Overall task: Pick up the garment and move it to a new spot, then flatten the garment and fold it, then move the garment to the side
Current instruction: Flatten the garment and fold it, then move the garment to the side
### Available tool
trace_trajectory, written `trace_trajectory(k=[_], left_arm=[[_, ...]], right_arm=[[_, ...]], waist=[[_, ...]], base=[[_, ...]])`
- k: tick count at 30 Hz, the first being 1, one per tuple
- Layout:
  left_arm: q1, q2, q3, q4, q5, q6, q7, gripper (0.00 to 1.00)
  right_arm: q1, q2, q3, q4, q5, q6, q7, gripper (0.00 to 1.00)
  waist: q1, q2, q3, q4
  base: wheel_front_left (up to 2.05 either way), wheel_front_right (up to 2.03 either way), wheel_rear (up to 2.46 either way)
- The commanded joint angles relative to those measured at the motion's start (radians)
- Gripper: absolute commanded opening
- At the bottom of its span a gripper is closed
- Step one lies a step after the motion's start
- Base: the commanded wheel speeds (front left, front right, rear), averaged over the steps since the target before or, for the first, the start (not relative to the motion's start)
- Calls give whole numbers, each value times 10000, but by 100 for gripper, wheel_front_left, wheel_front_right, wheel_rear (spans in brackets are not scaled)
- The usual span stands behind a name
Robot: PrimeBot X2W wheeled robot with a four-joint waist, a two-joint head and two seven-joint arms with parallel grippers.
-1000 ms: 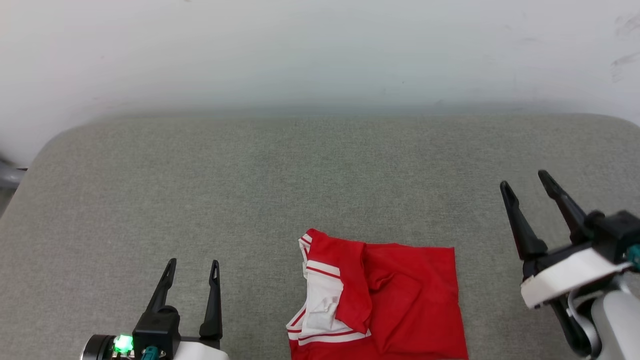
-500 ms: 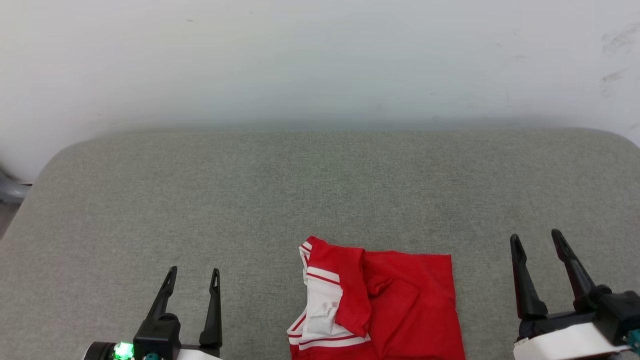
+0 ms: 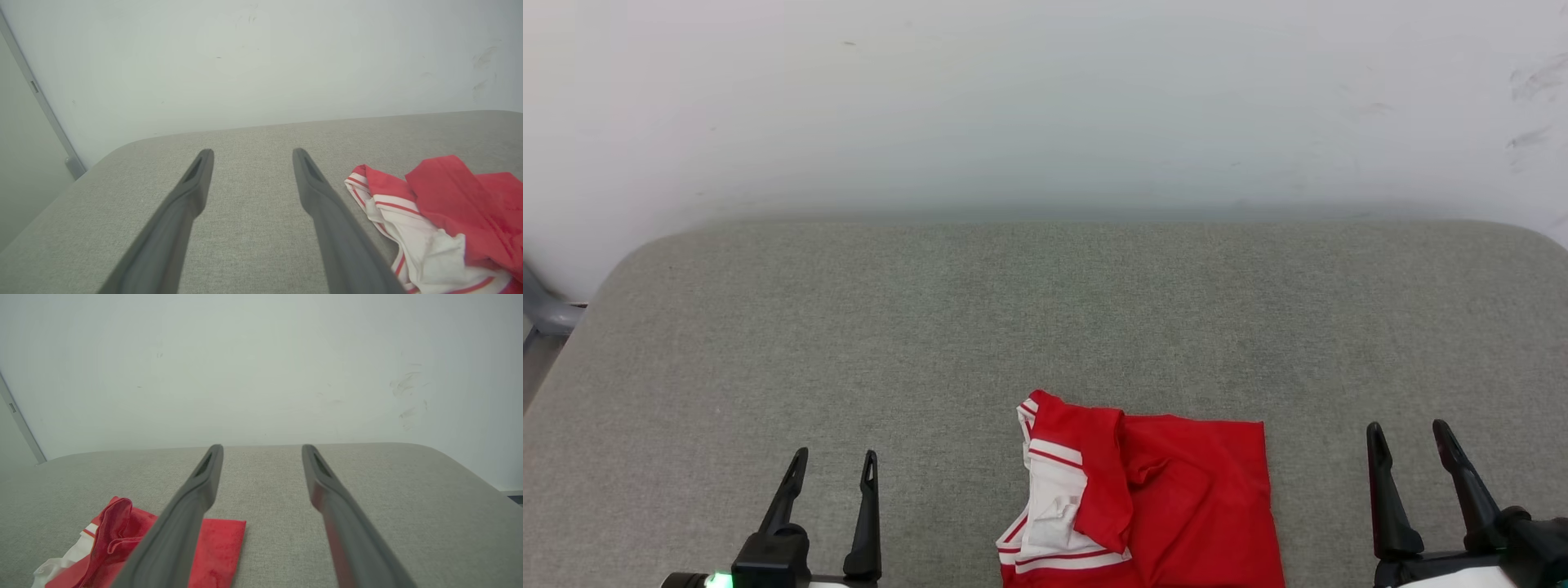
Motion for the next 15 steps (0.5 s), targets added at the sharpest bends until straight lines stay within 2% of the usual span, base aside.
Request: trace_trajectory(k=[1,12,15], left_arm=[[90,-14,20,-34,-4,-46,-22,100],[74,-66,41,-19,67,-125,-22,100],[5,-89,32,15,72,-140,-22,100]], right_arm=[[87,60,2,22,33,-8,-28,100],[-447,70,-219,-221,-147,-8,-29,100],[-933,-258,-449,-371,-119,-8,-29,100]], waist=[[0,-1,-8,1],[0,-1,5,36],[0,-1,40,54]], base=[[0,0,0],[0,0,0],[0,0,0]])
